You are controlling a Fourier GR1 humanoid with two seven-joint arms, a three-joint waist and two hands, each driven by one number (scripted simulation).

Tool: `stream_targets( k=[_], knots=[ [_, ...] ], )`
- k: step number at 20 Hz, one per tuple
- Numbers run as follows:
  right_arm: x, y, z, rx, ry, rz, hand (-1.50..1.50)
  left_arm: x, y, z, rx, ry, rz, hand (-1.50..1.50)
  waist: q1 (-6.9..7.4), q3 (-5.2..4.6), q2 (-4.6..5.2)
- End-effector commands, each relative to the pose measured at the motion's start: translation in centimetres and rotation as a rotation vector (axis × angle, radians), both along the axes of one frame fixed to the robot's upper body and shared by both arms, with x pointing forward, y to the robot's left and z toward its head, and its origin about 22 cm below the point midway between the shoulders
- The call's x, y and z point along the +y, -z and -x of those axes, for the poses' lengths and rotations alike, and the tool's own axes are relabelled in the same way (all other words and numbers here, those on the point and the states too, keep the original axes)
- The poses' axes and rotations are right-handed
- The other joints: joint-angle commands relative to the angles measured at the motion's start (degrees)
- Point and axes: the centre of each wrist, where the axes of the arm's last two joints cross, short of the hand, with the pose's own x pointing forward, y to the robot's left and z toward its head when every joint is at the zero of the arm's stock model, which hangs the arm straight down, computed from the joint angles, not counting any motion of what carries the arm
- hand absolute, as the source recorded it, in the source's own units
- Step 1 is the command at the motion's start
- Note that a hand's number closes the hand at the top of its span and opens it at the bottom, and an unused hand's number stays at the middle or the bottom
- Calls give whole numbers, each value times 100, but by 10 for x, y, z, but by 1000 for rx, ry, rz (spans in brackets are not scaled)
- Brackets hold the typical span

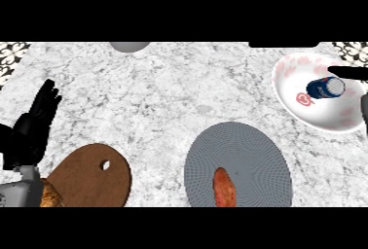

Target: Pick the can from the placemat and place it in the bowl

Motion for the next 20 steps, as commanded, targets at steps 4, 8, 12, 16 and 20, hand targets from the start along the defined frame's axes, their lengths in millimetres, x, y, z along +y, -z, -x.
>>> stream_targets(
  k=[4, 8, 12, 16, 20],
  knots=[
    [-22, -4, 39, -409, 86, -96, -150, 12, -5, 5, -8, -35, -4, 0, -140, -7, -54],
    [-32, -2, 85, -398, 50, -151, -150, -2, 14, 8, 25, -6, 7, 0, -166, -21, -54],
    [-48, 17, 156, -412, 32, -155, -150, 6, -9, 11, 7, -15, -5, 0, -147, -16, -51],
    [-41, 36, 219, -478, 20, -203, -150, 5, -2, 4, 2, -32, -10, 0, -187, -14, -35],
    [-45, 11, 261, -515, -28, -190, -150, -8, -12, -2, -6, -10, 3, 0, -54, -13, -2]
  ],
)
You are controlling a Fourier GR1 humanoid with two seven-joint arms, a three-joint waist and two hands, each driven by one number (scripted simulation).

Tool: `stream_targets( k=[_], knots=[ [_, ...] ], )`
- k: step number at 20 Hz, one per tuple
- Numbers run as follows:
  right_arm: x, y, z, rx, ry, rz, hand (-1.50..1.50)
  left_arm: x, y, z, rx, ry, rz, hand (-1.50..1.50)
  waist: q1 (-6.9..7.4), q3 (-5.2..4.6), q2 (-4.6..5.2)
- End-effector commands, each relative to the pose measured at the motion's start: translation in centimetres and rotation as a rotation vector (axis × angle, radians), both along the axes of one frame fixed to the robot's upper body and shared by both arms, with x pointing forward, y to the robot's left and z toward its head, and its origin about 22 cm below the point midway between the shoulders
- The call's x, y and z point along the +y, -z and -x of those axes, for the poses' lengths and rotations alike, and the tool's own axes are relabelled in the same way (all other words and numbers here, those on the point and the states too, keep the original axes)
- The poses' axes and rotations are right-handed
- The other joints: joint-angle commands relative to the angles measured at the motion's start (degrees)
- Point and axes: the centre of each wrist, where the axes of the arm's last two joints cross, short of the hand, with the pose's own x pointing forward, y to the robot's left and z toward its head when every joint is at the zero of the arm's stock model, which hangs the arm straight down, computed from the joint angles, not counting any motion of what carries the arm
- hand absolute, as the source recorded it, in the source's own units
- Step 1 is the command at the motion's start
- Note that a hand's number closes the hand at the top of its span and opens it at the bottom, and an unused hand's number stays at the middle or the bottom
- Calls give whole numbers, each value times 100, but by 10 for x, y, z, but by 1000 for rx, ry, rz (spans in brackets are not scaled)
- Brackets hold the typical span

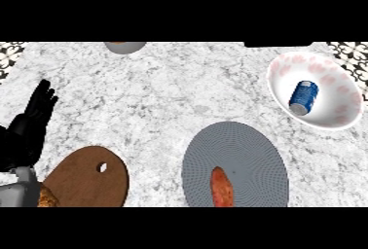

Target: Pick the can from the placemat and place it in the bowl

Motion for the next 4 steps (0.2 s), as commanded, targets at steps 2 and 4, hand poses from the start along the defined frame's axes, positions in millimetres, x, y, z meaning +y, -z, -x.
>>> stream_targets(
  k=[2, 4],
  knots=[
    [17, 2, 61, -83, -44, 13, -150, 5, -7, -6, -3, 13, -3, 0, 78, 2, 26],
    [-3, -17, 72, -106, -61, 25, -150, 6, 6, -1, 5, 19, -3, 0, 106, 2, 34]
  ],
)
